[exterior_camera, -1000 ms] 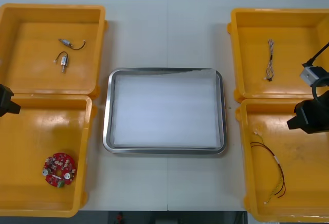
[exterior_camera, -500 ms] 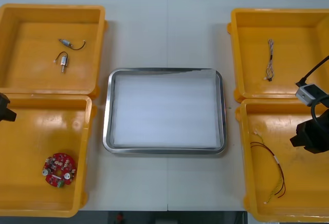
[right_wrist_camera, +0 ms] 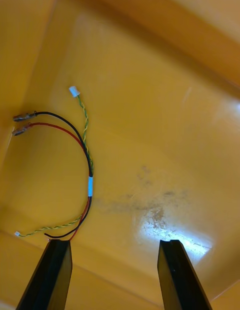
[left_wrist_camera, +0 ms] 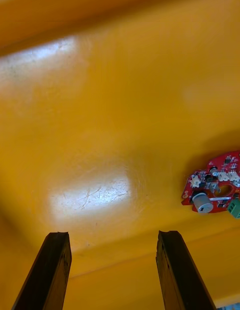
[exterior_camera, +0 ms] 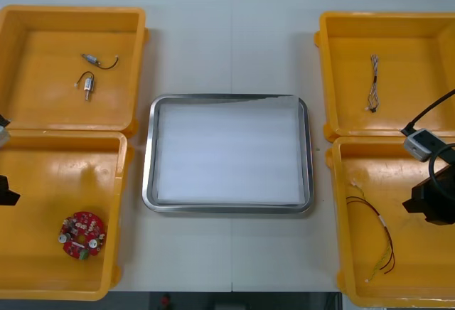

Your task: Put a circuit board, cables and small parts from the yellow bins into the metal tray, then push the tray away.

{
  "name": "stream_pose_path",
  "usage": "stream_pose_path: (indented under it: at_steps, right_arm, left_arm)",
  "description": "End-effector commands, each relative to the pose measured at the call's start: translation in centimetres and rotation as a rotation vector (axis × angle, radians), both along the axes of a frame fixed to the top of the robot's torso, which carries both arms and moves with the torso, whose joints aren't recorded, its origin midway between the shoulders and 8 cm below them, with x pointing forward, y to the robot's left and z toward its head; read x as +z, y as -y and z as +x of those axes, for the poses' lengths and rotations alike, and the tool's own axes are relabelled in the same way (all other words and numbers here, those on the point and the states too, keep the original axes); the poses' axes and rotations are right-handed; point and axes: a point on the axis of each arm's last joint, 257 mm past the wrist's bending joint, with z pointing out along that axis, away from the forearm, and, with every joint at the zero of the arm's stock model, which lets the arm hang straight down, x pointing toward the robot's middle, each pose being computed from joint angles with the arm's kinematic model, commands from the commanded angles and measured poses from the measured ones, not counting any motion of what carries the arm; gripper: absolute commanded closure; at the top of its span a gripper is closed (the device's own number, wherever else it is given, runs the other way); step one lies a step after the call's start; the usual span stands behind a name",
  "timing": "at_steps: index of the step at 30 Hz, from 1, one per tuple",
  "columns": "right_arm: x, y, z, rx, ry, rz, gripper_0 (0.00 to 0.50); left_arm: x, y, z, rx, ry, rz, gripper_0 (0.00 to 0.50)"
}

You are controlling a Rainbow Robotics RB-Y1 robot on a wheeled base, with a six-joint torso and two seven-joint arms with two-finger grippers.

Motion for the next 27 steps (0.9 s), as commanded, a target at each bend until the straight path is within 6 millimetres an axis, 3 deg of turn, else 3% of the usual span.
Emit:
stream_pose_path:
  at_steps: [1, 8, 17, 27]
  right_arm:
    - [-0.8, 0.8, -1.0, 0.098, -0.003, -0.066, 0.0]
    - [-2.5, 0.8, -1.7, 0.095, -0.017, -0.084, 0.0]
    - [-5.3, -0.4, -1.4, 0.081, -0.013, -0.06, 0.0]
    - [-7.5, -1.4, -1.0, 0.024, -0.031, -0.002, 0.0]
  left_arm:
    - [0.3, 0.5, -0.7, -0.062, 0.023, 0.055, 0.0]
    - [-0.7, 2.6, -1.7, -0.086, 0.027, 0.031, 0.0]
    - [-2.7, 3.3, -3.2, -0.105, 0.023, 0.043, 0.0]
    - [-5.6, 5.4, -3.0, -0.145, 0.064, 0.027, 0.0]
